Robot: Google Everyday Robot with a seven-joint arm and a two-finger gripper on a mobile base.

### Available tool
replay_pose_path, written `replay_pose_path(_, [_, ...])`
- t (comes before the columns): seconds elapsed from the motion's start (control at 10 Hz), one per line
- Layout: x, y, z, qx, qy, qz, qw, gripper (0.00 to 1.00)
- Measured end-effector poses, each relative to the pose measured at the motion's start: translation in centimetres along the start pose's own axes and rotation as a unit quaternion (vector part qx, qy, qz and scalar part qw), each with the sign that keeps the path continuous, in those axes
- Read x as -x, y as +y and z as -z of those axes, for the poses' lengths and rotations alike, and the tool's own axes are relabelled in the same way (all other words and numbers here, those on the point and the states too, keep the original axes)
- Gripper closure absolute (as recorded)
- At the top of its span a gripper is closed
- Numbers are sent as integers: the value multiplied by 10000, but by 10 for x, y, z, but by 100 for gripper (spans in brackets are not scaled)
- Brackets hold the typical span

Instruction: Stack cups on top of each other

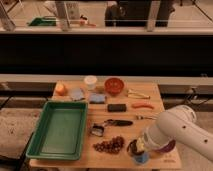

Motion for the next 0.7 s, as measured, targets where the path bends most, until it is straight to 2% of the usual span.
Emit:
replay_pose_path(0.4, [6, 28, -4, 151, 56, -300, 9994, 100])
replay_pose_path(0.7, [8, 33, -14, 212, 20, -360, 9991, 100])
